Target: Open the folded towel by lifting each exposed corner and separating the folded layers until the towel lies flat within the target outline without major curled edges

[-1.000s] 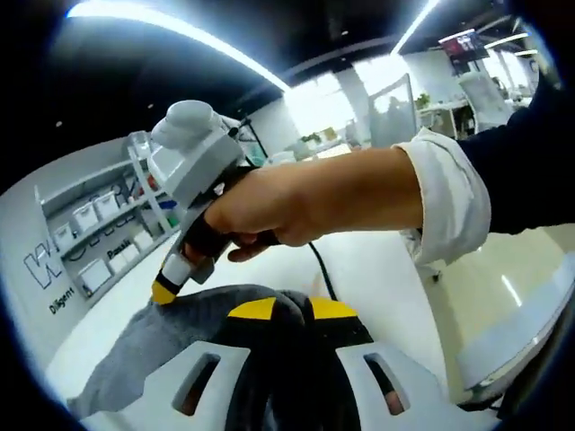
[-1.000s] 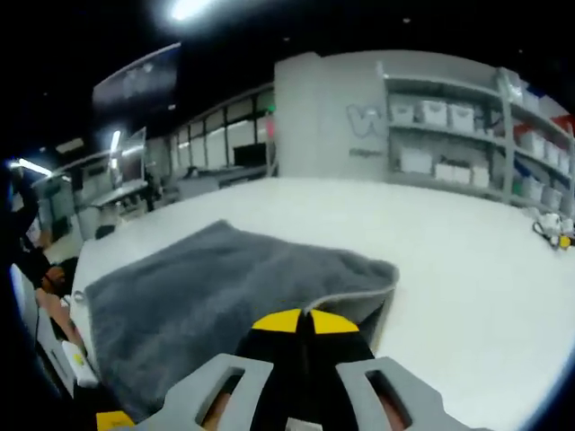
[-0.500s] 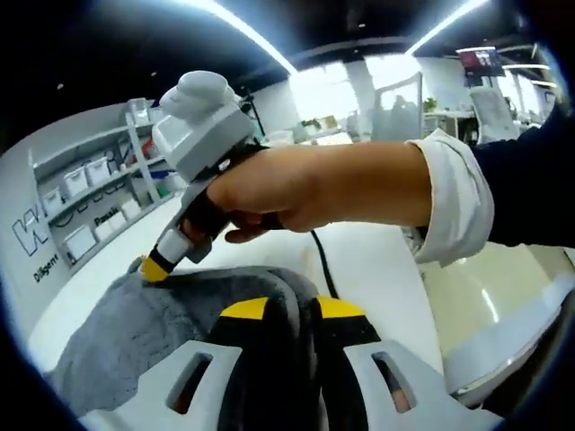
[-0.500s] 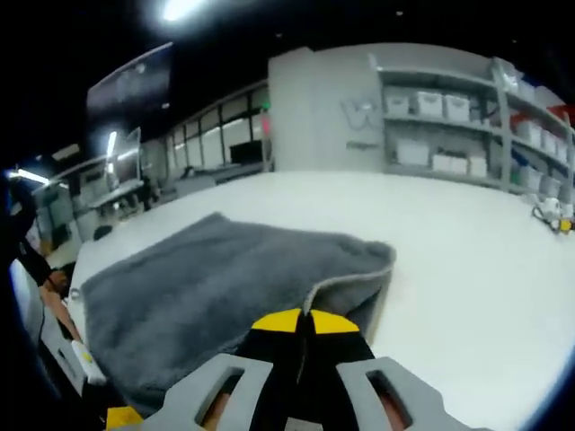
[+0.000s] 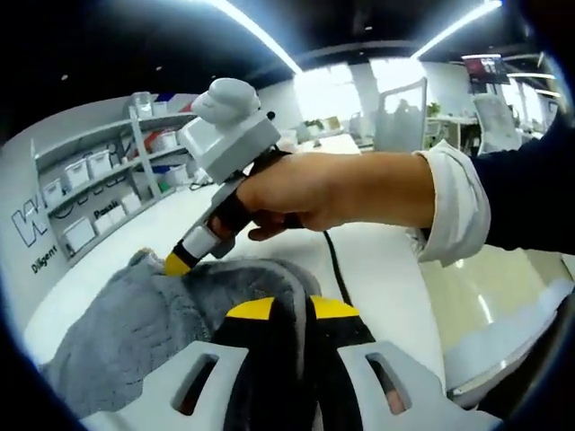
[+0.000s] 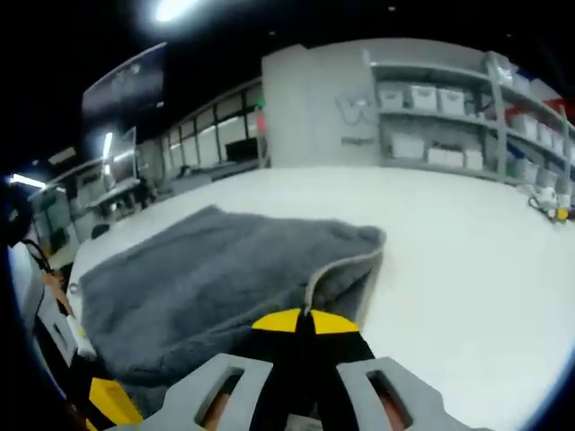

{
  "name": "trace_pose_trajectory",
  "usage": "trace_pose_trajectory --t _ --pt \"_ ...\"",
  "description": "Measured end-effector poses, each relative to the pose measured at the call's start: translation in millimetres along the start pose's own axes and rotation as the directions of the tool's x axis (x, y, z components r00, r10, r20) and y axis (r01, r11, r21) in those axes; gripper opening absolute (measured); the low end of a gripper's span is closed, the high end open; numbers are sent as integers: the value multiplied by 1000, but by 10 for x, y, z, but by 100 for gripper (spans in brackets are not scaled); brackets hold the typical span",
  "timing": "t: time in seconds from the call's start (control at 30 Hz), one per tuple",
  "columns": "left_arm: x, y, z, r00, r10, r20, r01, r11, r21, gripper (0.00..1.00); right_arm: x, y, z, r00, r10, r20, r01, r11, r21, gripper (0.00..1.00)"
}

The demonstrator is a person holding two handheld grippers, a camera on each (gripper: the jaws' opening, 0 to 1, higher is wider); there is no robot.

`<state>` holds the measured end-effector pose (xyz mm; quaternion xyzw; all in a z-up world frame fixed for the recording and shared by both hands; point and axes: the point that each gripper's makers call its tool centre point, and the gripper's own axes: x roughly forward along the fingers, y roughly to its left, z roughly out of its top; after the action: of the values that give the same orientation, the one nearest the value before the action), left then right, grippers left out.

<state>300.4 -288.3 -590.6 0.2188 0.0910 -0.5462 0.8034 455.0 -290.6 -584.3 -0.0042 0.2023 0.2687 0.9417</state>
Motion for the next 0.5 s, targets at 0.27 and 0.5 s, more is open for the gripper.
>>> trace_pose_trajectory --t 0.27,0.5 --pt "-35 15 41 1000 -14 21 15 998 -56 7 -65 82 -38 1000 -1 5 1 1000 -2 0" --pt "-82 38 74 999 -21 44 26 994 -110 7 -93 135 -97 1000 3 1 -3 1000 10 0"
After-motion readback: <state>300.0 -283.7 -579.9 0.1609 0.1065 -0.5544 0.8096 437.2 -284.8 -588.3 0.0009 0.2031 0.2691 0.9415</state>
